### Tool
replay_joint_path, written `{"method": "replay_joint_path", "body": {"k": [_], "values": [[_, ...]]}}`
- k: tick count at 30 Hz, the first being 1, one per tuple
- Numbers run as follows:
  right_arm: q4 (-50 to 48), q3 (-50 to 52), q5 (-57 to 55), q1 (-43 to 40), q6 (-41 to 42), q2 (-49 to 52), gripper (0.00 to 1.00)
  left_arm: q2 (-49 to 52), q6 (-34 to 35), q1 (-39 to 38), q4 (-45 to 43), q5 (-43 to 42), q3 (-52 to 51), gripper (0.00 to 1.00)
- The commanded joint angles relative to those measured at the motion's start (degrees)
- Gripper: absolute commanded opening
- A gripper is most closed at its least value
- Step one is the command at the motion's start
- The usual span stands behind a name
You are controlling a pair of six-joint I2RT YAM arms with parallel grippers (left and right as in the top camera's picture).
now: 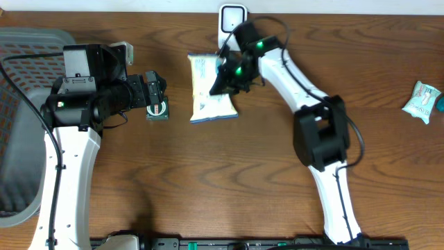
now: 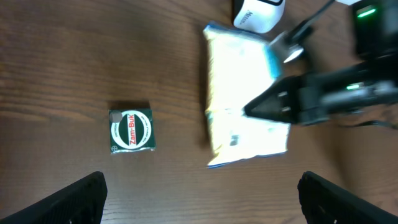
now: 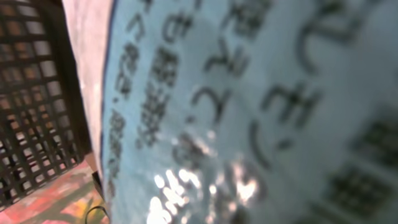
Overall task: Scan the item barcode
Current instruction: 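Lift the snack bag and hold it up at the scanner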
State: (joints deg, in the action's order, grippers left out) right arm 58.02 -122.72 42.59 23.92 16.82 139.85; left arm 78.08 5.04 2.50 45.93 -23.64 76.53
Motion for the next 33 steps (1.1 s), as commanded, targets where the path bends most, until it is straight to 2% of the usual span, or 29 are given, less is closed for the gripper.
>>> {"method": "replay_joint_path", "body": {"k": [1, 7, 14, 21, 29, 33], "values": [[0.5, -0.2, 1.3, 0.1, -3.2, -7.5, 0.01, 0.2, -0.7, -0.1, -0.1, 0.4, 0.1, 0.98], [2.1, -0.2, 1.3, 0.0, -7.3, -13.2, 0.01, 0.2, -0.7, -0.1, -0.1, 0.4, 0.1, 0.98], [0.7, -0.2, 1.6, -1.7, -15.7, -17.6, 0.01, 0.2, -0.7, -0.1, -0.1, 0.4, 0.1, 0.98], [-4.4, -0.2, 9.1, -4.1, -21.0, -17.7, 0.01, 0.2, -0.7, -0.1, -0.1, 0.4, 0.1, 0.97], [-13.9, -0.2, 20.0, -7.0, -20.2, -17.7, 0.01, 0.2, -0.7, -0.1, -0.1, 0.4, 0.1, 0.98], [-14.6, -0.2, 19.9, -7.1, -18.1, -17.7, 0.01, 0.2, -0.7, -0.1, -0.1, 0.4, 0.1, 0.98]]}}
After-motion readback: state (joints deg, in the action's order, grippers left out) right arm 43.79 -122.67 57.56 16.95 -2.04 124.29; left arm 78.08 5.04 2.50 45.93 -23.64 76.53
